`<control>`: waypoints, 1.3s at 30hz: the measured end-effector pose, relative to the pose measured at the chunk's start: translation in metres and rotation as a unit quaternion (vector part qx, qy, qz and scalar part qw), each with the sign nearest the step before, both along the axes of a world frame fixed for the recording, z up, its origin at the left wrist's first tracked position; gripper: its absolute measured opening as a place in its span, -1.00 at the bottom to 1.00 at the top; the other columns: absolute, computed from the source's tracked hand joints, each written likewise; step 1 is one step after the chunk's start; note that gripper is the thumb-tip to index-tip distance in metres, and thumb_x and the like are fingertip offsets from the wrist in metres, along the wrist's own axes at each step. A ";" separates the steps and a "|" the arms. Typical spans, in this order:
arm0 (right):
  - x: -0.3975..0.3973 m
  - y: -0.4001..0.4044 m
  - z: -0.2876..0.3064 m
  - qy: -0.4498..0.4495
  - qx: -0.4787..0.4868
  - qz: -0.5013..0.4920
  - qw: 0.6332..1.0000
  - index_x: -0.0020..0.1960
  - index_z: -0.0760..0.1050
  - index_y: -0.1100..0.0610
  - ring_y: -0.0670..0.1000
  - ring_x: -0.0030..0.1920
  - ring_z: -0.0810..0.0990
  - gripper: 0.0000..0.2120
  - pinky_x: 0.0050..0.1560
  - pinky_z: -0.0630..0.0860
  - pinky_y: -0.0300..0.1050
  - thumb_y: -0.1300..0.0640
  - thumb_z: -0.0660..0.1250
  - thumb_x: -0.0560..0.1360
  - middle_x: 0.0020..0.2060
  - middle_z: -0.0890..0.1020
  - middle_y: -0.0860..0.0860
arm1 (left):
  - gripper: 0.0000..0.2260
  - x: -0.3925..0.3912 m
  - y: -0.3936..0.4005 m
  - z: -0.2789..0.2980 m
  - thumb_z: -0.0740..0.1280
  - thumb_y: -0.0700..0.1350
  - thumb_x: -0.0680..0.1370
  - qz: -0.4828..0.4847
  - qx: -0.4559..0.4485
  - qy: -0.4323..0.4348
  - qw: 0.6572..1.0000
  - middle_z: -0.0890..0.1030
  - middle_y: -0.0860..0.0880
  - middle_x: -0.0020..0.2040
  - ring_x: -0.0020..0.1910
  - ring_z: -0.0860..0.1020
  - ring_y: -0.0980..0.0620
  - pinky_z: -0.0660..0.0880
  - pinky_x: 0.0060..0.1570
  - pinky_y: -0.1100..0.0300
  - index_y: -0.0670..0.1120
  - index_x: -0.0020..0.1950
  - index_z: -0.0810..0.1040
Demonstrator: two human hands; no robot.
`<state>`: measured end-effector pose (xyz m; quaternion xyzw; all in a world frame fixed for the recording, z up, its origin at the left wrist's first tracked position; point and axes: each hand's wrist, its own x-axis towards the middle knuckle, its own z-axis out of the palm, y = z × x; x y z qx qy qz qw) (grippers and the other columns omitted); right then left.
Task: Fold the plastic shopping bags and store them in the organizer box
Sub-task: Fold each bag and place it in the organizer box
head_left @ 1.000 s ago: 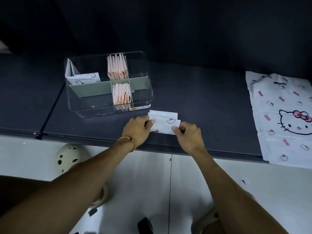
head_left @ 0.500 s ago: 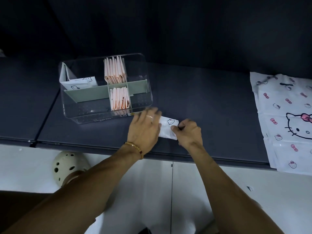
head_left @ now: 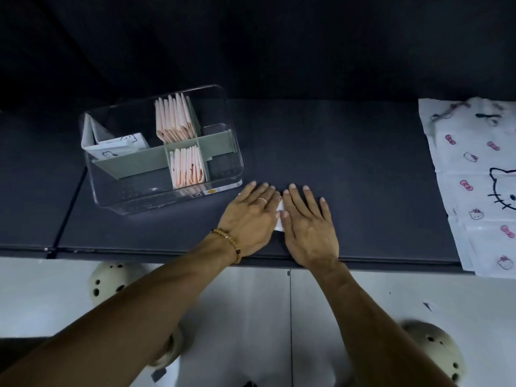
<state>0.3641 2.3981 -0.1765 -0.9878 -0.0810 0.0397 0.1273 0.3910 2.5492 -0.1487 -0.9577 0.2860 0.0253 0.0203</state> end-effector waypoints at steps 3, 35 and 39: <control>0.001 -0.001 -0.001 0.000 -0.006 -0.006 1.000 0.56 0.11 0.08 0.03 0.56 -0.01 -0.38 0.52 -0.11 0.09 -0.08 -0.30 0.58 0.55 0.13 -0.05 | -0.53 0.010 -0.014 -0.008 -0.04 -0.06 0.64 -0.001 -0.004 0.020 1.000 0.24 -0.21 0.50 0.50 0.17 -0.11 -0.09 0.50 0.07 -0.24 0.50 0.18; 0.000 -0.003 -0.004 0.007 -0.030 0.010 0.999 0.54 0.19 0.01 0.11 0.54 0.09 -0.47 0.49 0.01 0.16 -0.08 -0.20 0.63 0.53 0.20 0.00 | -0.53 0.008 0.022 0.008 0.16 0.11 0.58 0.081 -0.009 0.034 0.996 0.43 -0.10 0.32 0.30 0.37 -0.10 0.25 0.30 0.01 -0.09 0.42 0.31; -0.001 -0.003 -0.003 0.009 -0.014 0.013 1.000 0.55 0.13 0.01 0.06 0.56 -0.01 -0.48 0.51 -0.13 0.07 -0.09 -0.18 0.64 0.56 0.11 -0.02 | -0.52 0.015 0.028 0.014 0.31 0.20 0.49 0.132 -0.031 0.136 0.981 0.52 -0.10 0.17 0.18 0.47 -0.10 0.34 0.20 0.02 -0.08 0.26 0.43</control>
